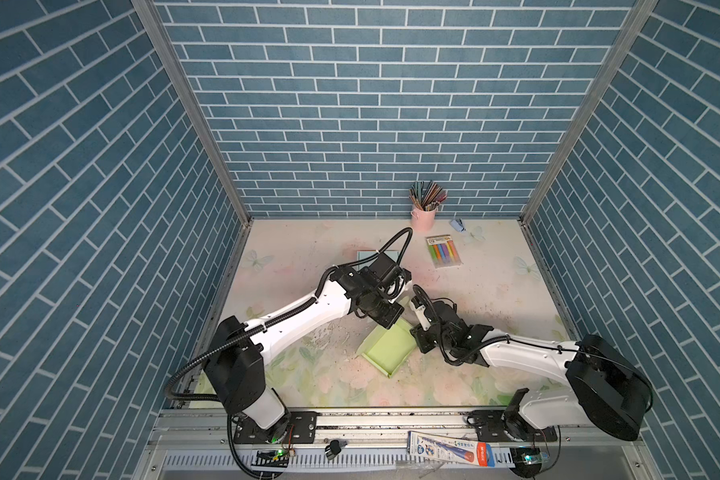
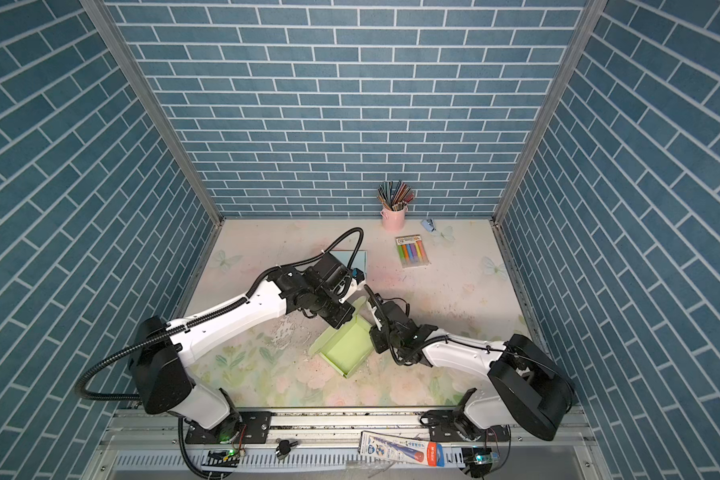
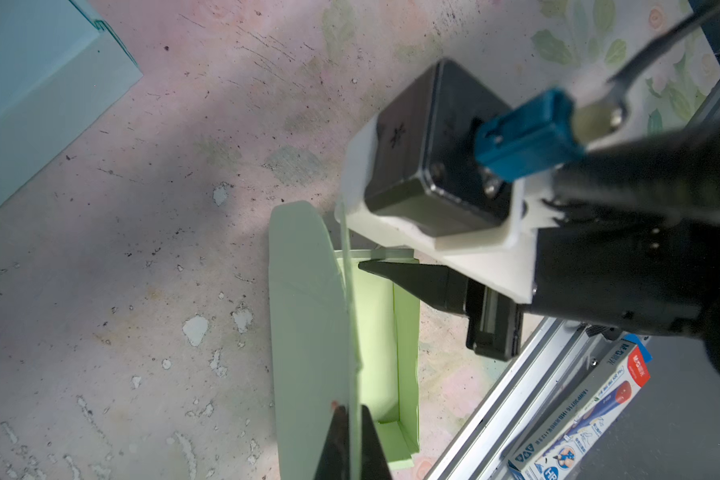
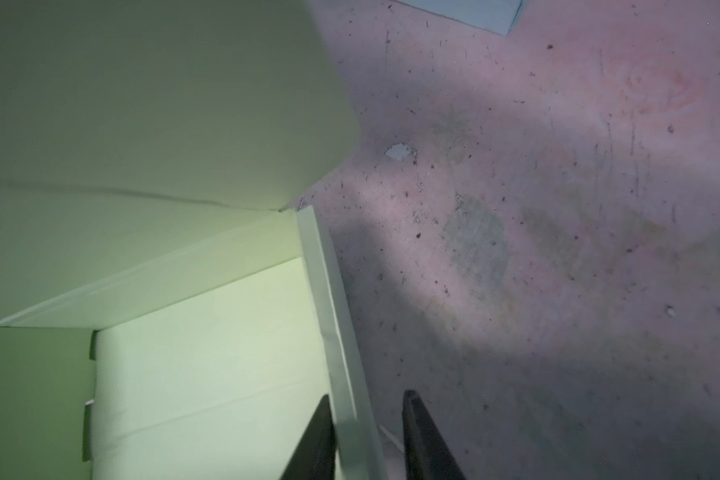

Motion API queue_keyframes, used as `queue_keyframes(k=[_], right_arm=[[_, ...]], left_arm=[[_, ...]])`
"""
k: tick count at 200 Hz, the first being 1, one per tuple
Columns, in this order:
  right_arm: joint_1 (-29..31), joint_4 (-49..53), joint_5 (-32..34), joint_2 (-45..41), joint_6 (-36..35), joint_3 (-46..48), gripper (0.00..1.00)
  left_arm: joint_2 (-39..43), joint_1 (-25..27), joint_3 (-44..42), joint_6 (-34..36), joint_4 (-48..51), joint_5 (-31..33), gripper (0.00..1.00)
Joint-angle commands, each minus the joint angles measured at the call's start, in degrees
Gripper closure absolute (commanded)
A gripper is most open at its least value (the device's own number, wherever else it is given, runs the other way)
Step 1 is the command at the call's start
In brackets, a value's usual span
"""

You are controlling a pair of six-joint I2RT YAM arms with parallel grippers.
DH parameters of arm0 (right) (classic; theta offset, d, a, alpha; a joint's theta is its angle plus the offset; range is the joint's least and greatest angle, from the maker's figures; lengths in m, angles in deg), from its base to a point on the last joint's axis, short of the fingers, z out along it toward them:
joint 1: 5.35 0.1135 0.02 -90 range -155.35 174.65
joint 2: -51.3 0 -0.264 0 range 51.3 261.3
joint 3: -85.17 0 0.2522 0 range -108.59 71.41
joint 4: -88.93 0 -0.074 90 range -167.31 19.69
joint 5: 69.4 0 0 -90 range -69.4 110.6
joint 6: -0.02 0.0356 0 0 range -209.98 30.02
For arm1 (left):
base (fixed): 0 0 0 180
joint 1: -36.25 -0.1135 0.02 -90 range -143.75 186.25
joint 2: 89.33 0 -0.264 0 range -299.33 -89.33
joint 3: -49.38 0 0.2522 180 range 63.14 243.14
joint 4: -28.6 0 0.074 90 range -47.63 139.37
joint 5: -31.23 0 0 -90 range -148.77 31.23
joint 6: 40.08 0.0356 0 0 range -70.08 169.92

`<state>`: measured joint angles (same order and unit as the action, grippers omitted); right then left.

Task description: Fold the paper box

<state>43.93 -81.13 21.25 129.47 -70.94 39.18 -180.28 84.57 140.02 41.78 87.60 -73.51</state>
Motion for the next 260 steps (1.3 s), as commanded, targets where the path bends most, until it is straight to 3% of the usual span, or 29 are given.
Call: queue_keyframes(k=[1,27,83,164,214,260], right_arm=[[-1.7,-3.1,-7.6,1.2,2.0,-0.3,0.69],[-3.7,-6.1,-11.7,2.1,3.1,-0.1,0.69],[-4.1,-4.9,-9.9,3.1,2.0,-2.7,0.69],[-0.1,1.5,1.6,6.2,-2.5,-3.3,0.77],[3.3,2.9,7.6,7.0,-3.5,-4.0,0.87],[5.8,3.8,11.5,9.9,-3.6,-5.2,0.88]], left_arm=[[0.5,0.4,-1.5,1.1,0.7,0.1,1.00],[0.7,0.7,-1.7,1.0,0.3,-0.4,1.00],[1.8,0.8,-2.5,0.9,-0.6,-1.2,1.00],[3.7,0.8,-0.4,-0.7,-0.6,-3.3,1.00],[3.8,0.9,-0.2,-1.0,-0.5,-3.8,1.00],[4.2,0.9,-0.4,-1.4,-0.8,-4.2,1.00]])
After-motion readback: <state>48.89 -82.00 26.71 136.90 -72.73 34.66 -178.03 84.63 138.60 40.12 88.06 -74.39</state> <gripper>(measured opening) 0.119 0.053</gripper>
